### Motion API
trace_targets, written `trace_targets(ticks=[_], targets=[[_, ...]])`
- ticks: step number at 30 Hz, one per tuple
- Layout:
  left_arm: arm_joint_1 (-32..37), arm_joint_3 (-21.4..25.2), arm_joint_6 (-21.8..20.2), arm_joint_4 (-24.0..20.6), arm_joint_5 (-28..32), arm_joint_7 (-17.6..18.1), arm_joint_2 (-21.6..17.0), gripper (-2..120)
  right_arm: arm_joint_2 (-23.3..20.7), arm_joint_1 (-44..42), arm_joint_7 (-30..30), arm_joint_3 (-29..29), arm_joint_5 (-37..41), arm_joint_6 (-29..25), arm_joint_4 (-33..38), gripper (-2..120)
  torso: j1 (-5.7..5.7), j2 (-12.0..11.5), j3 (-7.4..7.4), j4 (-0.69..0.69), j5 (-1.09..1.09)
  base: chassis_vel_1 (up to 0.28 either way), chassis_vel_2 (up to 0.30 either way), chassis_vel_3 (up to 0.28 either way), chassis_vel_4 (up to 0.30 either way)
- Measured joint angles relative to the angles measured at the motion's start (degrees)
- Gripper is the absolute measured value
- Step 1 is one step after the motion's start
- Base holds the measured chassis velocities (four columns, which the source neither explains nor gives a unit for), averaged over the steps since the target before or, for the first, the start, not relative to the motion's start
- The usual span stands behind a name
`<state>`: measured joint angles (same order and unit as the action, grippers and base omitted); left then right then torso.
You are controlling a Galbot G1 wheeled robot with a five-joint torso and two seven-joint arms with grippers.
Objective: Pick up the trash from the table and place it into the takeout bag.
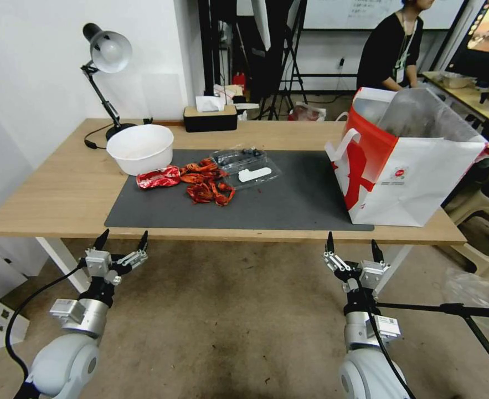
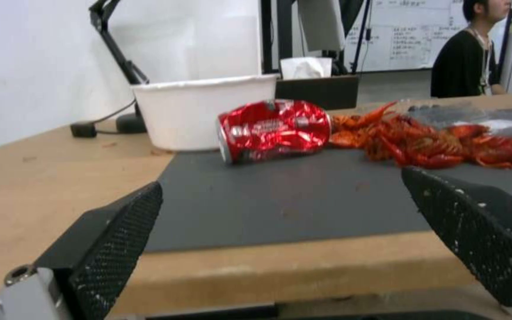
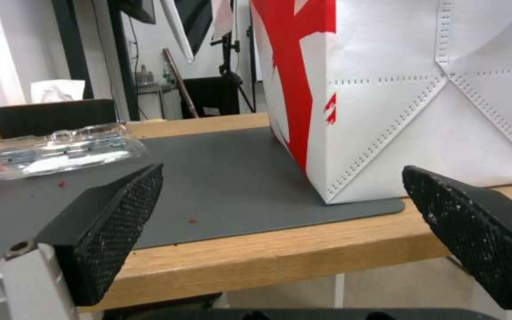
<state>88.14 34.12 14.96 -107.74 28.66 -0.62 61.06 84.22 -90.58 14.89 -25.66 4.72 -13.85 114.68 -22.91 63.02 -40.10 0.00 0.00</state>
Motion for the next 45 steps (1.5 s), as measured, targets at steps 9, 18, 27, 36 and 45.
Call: trace_targets(ticks=[9, 18, 27, 36, 45], targets=[[-5.05, -1.82, -2.04, 0.29, 0.27, 0.03, -3.38, 100, 0.15, -0.03, 0.00, 0.06, -0.18, 0.00, -0.05, 100, 0.00, 0.00, 0.00, -0.01, 0.00, 0.000, 0.000, 0.000, 0.000], [-10.68, -5.87, -5.35, 1.29, 2.86, 0.05, -8.02, 100, 0.19, 0.03, 0.00, -0.22, -0.20, 0.03, -0.05, 100, -0.01, 0.00, -0.01, 0.00, 0.00, 0.000, 0.000, 0.000, 0.000], [-18.10, -11.09, -9.12, 4.49, 6.30, 0.03, -12.43, 100, 0.18, 0.59, 0.04, -0.26, -0.16, 0.24, -0.35, 100, -0.02, 0.00, -0.01, 0.00, -0.01, 0.000, 0.000, 0.000, 0.000], [-27.98, -15.83, -14.77, 9.42, 11.94, -2.71, -17.64, 100, 0.32, 1.07, 0.05, -0.24, -0.09, 0.32, -0.85, 100, -0.01, 0.00, -0.01, -0.01, -0.01, 0.000, 0.000, 0.000, 0.000], [-34.64, -18.57, -19.49, 14.69, 13.66, -9.16, -21.43, 100, 0.28, 2.02, 0.05, 0.21, -0.04, 0.38, -1.65, 100, -0.01, 0.00, -0.01, 0.01, -0.02, 0.000, 0.000, 0.000, 0.000]])
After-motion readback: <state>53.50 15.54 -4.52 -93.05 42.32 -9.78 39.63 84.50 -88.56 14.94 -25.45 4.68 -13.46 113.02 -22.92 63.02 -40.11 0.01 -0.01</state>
